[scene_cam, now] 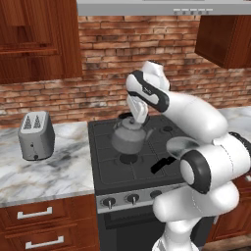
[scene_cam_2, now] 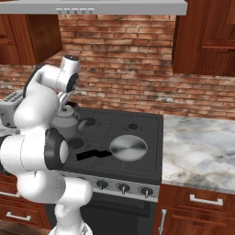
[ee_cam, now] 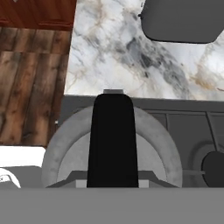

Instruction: Pick the kettle from the counter and place it on a stove burner. Then turn the burner on.

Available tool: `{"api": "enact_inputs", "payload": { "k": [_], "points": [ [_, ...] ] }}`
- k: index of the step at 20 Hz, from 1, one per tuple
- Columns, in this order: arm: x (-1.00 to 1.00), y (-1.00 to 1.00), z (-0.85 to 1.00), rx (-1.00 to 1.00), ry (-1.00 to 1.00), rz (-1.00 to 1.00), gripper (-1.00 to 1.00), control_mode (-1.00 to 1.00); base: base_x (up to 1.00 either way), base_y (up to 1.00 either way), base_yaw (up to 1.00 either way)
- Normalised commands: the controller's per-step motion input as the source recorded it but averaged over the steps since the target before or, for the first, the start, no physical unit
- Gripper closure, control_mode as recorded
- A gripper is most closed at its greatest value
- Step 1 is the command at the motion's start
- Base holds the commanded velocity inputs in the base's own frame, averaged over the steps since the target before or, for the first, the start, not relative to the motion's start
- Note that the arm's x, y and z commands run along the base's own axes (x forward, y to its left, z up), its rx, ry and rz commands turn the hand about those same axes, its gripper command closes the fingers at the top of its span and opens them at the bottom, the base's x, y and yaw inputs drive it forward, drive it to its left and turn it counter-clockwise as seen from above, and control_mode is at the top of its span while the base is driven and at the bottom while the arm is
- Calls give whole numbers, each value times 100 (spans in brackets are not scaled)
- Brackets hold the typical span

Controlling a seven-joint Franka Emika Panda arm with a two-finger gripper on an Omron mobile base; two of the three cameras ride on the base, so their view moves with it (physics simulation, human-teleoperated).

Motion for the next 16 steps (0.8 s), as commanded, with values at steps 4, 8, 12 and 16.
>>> {"api": "enact_inputs", "payload": {
  "k": [4,8,12,16],
  "points": [
    [32,-14,-8,0,1,0,100,-100,0,0,0],
    [38,-8,-18,-3,4,0,100,-100,0,0,0],
    [30,-5,-17,-5,8,0,100,-100,0,0,0],
    [26,-6,-11,-2,6,0,100,-100,0,0,0]
  ]
}}
